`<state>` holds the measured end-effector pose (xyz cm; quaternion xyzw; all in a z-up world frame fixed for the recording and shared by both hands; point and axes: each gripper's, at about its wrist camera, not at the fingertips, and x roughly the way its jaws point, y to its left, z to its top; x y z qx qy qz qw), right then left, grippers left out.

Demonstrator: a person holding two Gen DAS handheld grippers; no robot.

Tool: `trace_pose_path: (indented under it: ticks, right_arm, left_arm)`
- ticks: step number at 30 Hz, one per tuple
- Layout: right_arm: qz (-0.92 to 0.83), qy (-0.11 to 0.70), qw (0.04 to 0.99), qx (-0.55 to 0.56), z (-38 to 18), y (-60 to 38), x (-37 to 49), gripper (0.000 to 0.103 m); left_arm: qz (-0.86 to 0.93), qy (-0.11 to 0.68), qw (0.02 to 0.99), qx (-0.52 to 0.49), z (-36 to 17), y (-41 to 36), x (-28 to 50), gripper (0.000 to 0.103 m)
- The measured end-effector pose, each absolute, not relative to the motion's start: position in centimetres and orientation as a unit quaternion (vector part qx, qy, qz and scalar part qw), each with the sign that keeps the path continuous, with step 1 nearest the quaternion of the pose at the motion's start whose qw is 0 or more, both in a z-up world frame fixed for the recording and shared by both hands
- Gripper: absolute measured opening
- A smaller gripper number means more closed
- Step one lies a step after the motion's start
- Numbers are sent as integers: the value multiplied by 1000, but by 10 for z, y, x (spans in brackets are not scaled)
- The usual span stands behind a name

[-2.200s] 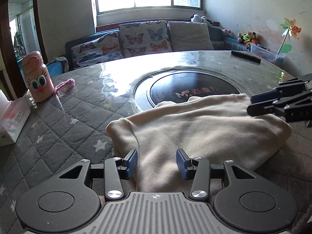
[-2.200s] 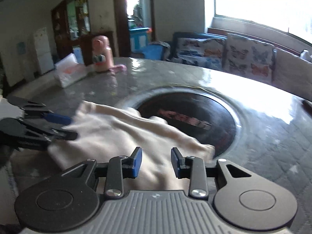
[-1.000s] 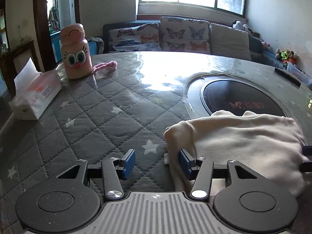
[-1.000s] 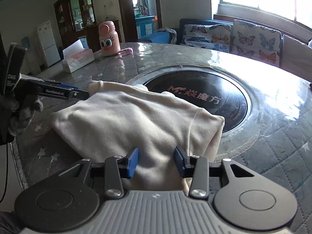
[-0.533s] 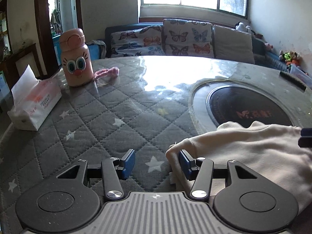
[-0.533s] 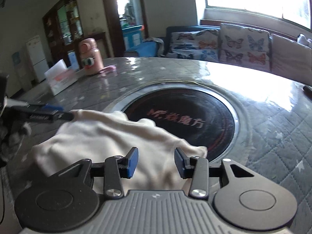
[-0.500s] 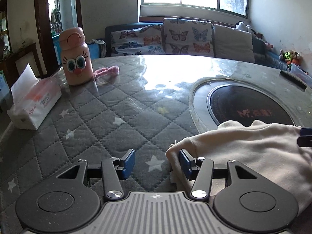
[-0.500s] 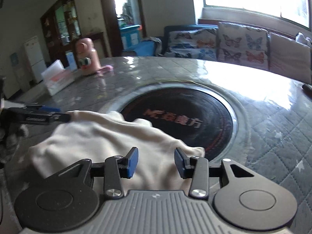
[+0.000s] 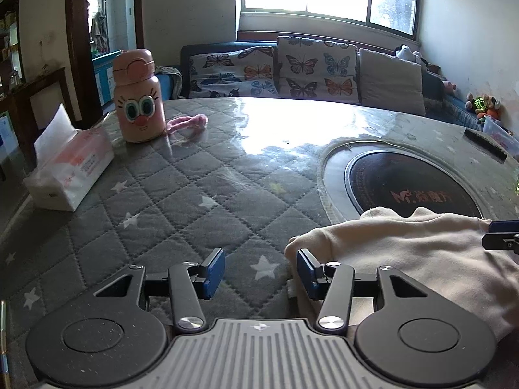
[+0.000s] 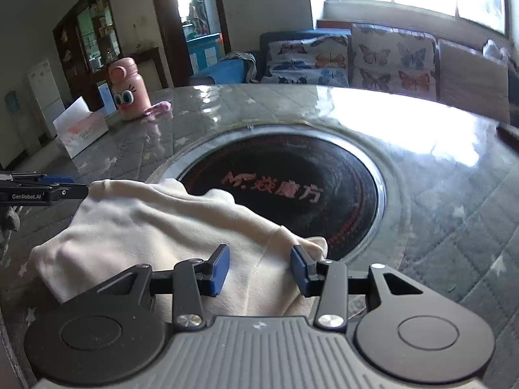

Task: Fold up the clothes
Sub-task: 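Move the left gripper to the folded edge of the sweatshirt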

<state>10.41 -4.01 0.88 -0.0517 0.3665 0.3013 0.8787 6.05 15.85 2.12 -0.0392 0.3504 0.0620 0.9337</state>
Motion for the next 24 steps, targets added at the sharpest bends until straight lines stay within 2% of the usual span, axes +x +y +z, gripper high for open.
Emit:
trace_pose_path:
  ticks: [2,15,24]
  right_arm:
    - [311,359,878,-65,15,-35,97,51]
    - [436,323,828,-143,36,40,40,51]
    - [525,307,773,-181,25,113,14,50]
  left_arm:
    - [61,351,933,-45,23,160,56,53]
    - [27,374,925,-53,10,154,43,55]
    - [29,371,926,-58,14,163,48,54]
